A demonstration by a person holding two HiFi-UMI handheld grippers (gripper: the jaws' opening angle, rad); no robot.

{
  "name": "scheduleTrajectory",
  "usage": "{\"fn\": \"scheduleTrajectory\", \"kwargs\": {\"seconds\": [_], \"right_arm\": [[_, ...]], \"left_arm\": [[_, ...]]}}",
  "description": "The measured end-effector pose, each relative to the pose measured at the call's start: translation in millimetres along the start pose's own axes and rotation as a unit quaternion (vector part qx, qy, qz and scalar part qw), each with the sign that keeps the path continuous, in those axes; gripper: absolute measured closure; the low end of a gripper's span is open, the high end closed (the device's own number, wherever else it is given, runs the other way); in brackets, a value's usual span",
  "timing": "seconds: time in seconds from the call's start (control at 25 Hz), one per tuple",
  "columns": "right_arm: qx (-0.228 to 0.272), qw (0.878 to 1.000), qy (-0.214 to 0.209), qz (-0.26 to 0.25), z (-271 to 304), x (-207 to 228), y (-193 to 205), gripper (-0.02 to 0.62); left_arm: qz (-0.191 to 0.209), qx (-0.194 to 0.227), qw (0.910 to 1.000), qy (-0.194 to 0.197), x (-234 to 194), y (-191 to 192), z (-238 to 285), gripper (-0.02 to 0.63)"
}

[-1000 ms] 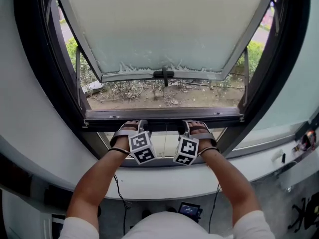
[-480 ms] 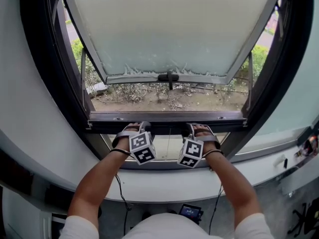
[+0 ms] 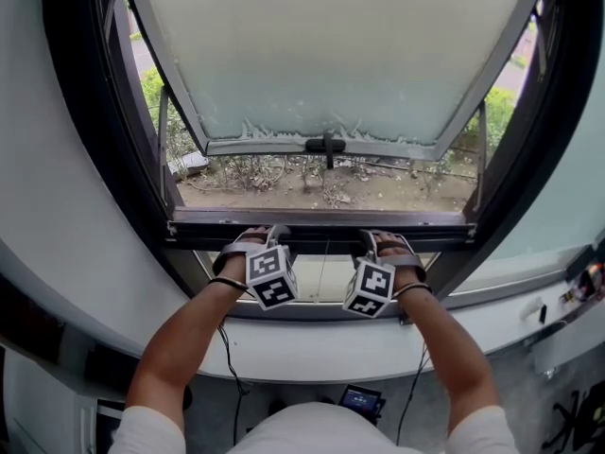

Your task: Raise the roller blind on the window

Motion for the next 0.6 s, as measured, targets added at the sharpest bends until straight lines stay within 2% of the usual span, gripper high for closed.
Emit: {"fn": "scheduleTrajectory", "kwargs": {"seconds": [0.44,0.6], "right_arm": [[0.019,0.999,0.046,0.013,-23.8,38.6,-8.8,0.485],[0.023,0.998,0.050,0.023,-28.2,46.4,-11.2,0.485]], "left_arm": [[-0.022,0.046,0.9978,-0.043,-27.3,-16.5,-27.4,0.485],[-0.046,0.067,0.9955,-0.049,-34.2,-19.0,-33.5,0.485]]}}
Point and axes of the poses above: the fingertips, and each gripper's own axes: z forward along the fingers, x to its right, y out of its underside, the point moved 8 cm from there along -z, backward along the fingers, and after that the axes turned 4 degrees about x, right-handed, at the moved point
